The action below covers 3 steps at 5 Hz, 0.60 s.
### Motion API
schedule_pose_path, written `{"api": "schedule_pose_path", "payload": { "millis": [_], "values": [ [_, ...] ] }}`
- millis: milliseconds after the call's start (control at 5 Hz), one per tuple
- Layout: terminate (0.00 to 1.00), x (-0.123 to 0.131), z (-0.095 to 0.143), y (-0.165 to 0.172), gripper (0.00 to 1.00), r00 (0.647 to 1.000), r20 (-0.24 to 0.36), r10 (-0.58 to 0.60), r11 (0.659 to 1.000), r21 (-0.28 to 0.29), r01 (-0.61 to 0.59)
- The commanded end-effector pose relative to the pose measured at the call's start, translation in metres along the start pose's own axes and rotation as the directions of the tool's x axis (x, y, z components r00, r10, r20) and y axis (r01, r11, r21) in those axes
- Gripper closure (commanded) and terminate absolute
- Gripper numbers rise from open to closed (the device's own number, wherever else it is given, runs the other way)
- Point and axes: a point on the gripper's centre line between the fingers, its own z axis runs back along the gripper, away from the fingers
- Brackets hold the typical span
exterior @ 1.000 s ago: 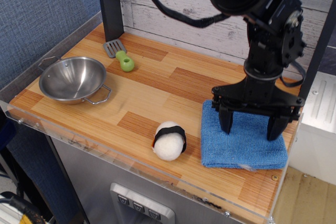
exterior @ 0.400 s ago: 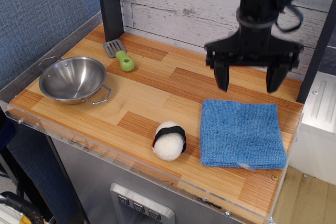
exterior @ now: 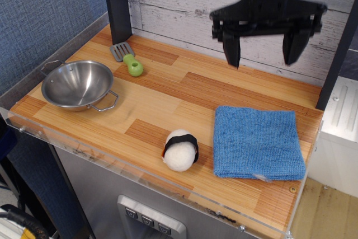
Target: Move blue towel to lower right corner
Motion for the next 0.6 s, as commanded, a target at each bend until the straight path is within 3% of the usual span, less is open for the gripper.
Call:
{"api": "schedule_pose_path", "payload": {
  "millis": [0, 200, 400],
  "values": [
    [0.00, 0.0029, 0.0329, -0.0044, 0.00, 0.995, 0.098, -0.017, 1.000, 0.008, 0.016],
    [0.00, 0.0029, 0.0329, -0.0044, 0.00, 0.995, 0.098, -0.017, 1.000, 0.008, 0.016],
    [1.00, 0.0029, 0.0329, -0.0044, 0.00, 0.995, 0.098, -0.017, 1.000, 0.008, 0.016]
  ]
}}
